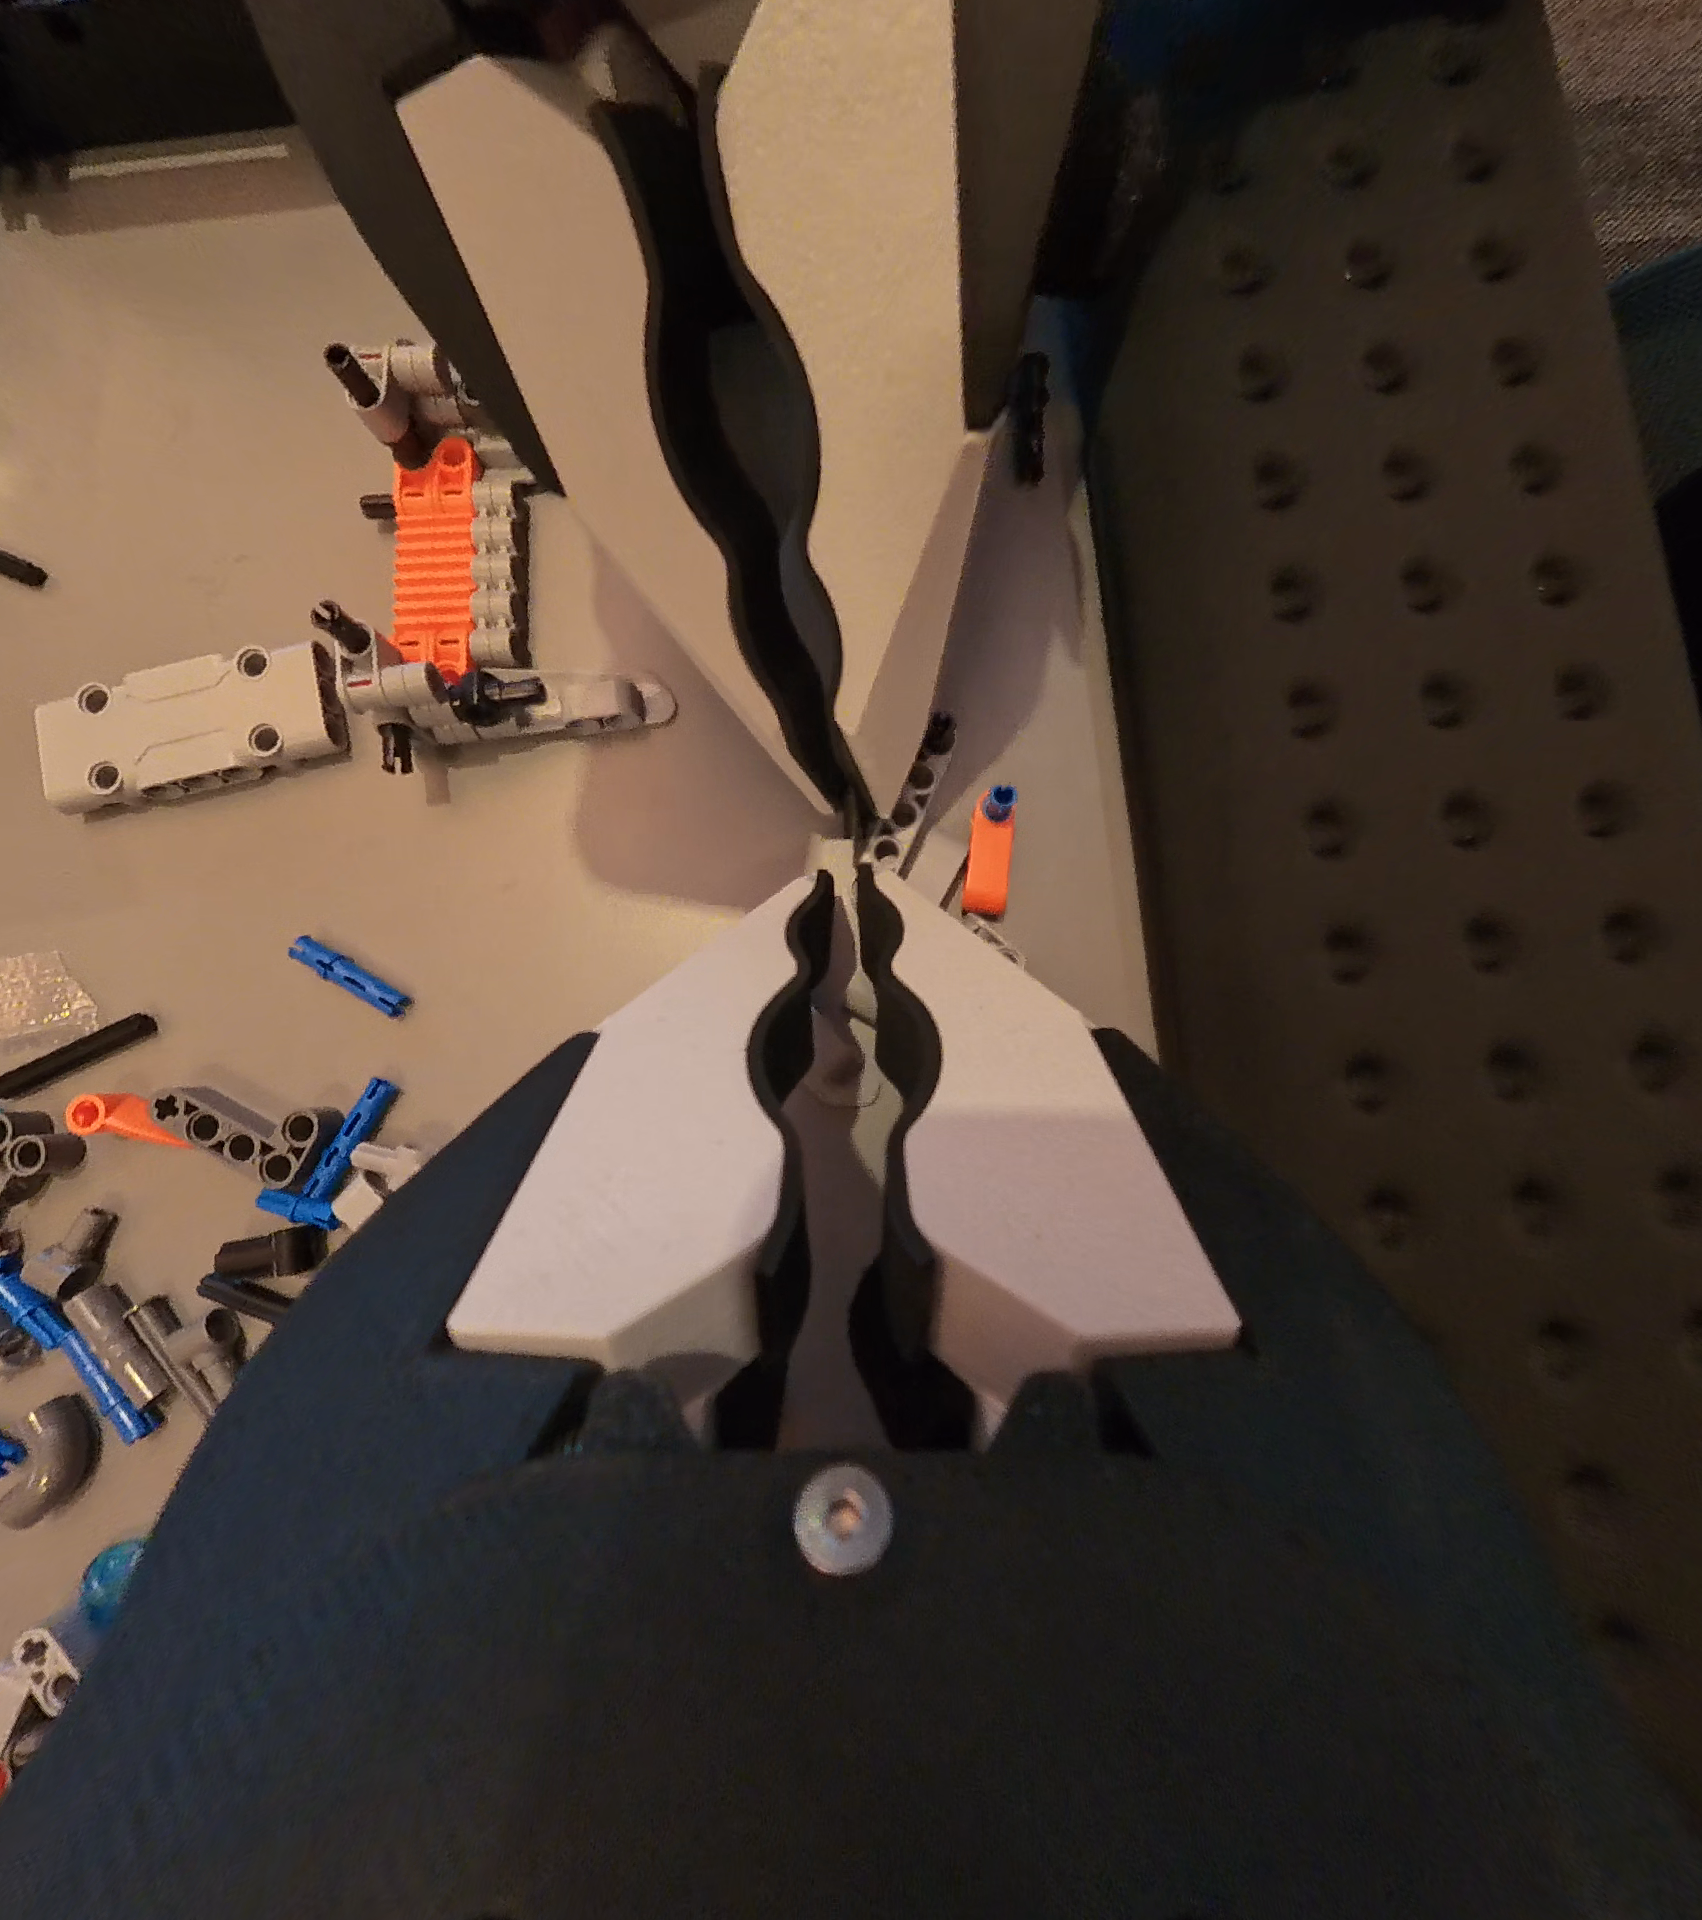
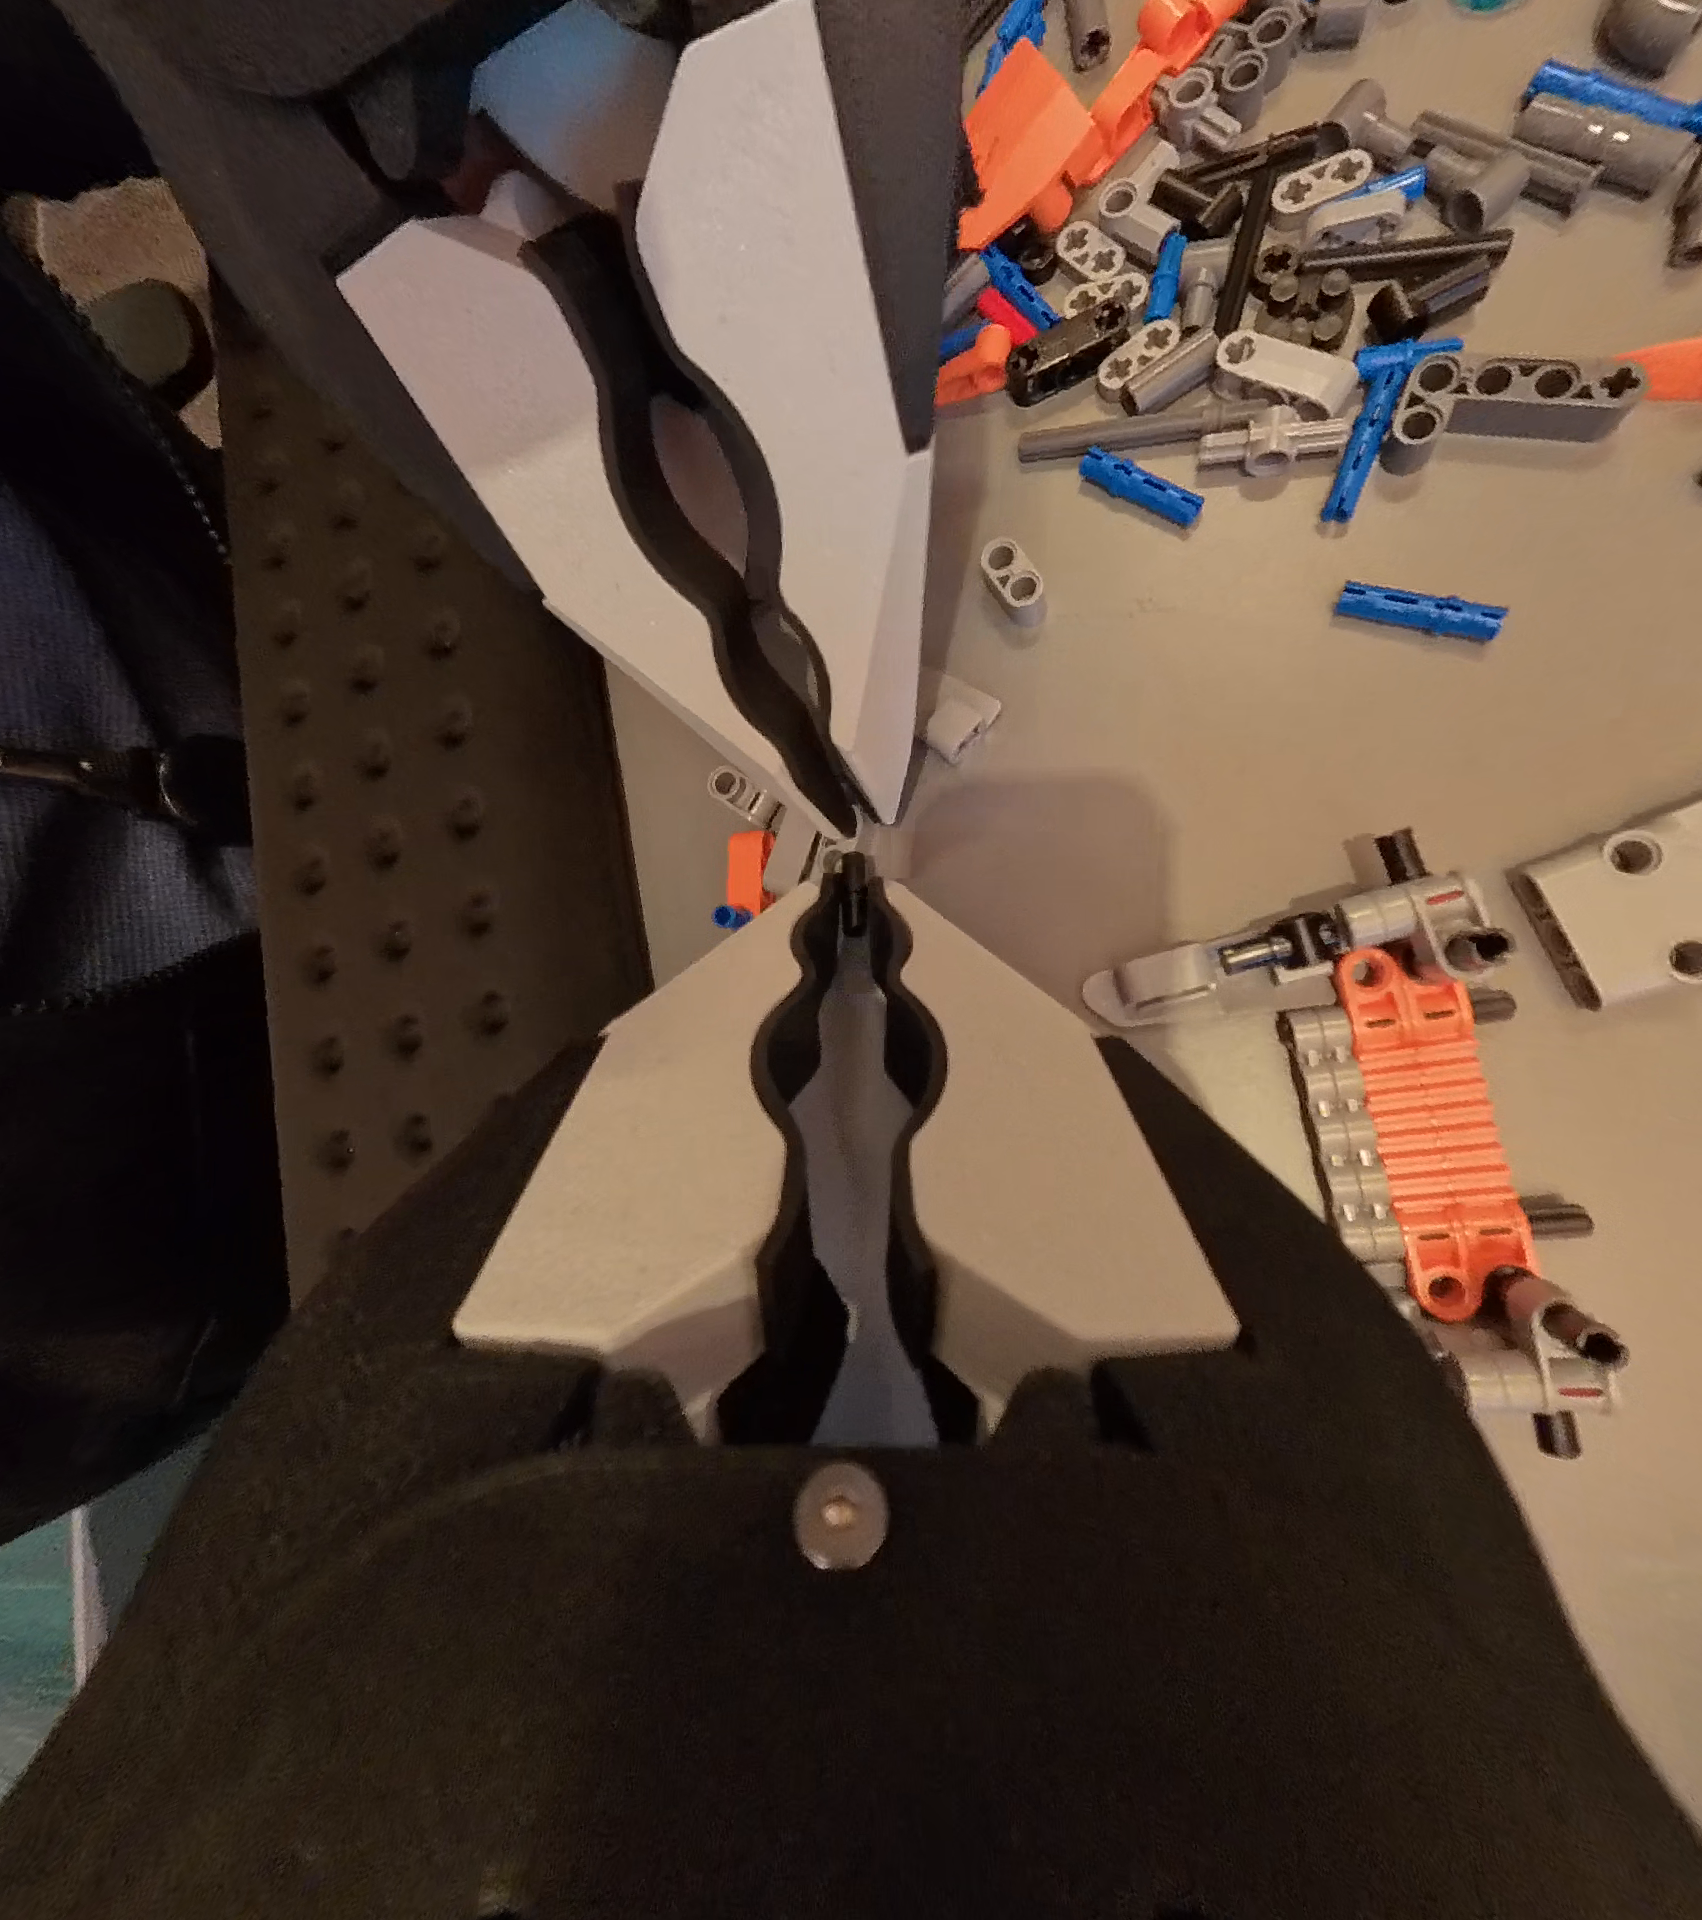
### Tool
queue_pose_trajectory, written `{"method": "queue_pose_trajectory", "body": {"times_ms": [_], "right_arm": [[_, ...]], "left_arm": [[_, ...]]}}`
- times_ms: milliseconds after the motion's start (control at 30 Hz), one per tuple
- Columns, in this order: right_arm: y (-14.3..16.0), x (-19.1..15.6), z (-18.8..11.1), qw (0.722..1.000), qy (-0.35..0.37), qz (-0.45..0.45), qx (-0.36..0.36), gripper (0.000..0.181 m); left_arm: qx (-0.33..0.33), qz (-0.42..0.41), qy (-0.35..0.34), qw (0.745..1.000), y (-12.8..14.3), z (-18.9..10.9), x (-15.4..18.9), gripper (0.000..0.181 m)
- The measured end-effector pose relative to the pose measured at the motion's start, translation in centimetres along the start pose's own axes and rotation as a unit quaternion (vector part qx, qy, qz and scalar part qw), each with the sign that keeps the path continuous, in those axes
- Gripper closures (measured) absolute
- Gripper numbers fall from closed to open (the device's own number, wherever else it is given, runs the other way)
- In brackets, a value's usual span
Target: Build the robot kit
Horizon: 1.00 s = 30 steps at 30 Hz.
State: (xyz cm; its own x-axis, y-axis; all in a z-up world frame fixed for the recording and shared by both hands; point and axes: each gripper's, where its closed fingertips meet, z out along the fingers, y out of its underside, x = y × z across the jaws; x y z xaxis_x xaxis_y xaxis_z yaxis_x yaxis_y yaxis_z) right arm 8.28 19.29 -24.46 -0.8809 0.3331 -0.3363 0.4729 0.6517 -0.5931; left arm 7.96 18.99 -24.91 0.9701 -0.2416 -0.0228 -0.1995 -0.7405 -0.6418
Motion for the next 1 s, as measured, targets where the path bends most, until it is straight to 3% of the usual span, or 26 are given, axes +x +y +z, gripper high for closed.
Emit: {"method": "queue_pose_trajectory", "body": {"times_ms": [333,500,700,867,1000], "right_arm": [[-0.3,0.1,-1.2,1.0,0.0,0.007,0.029,0.179],[-2.0,-0.4,-2.6,0.996,-0.035,0.036,0.075,0.179],[-3.4,-0.8,-3.3,0.993,-0.048,0.053,0.099,0.179],[-5.1,-1.2,-4.4,0.982,-0.057,0.066,0.167,0.173],[-6.0,-1.5,-4.7,0.973,-0.065,0.067,0.212,0.179]], "left_arm": [[0.017,0.028,-0.028,0.999,-1.2,0.1,-0.4,0.168],[0.038,0.095,-0.104,0.989,-2.7,-1.2,-1.0,0.179],[0.043,0.136,-0.174,0.974,-3.3,-2.8,-1.6,0.18],[0.073,0.111,-0.206,0.97,-3.9,-4.4,-1.8,0.18],[0.094,0.102,-0.219,0.966,-4.2,-5.2,-1.8,0.181]]}}
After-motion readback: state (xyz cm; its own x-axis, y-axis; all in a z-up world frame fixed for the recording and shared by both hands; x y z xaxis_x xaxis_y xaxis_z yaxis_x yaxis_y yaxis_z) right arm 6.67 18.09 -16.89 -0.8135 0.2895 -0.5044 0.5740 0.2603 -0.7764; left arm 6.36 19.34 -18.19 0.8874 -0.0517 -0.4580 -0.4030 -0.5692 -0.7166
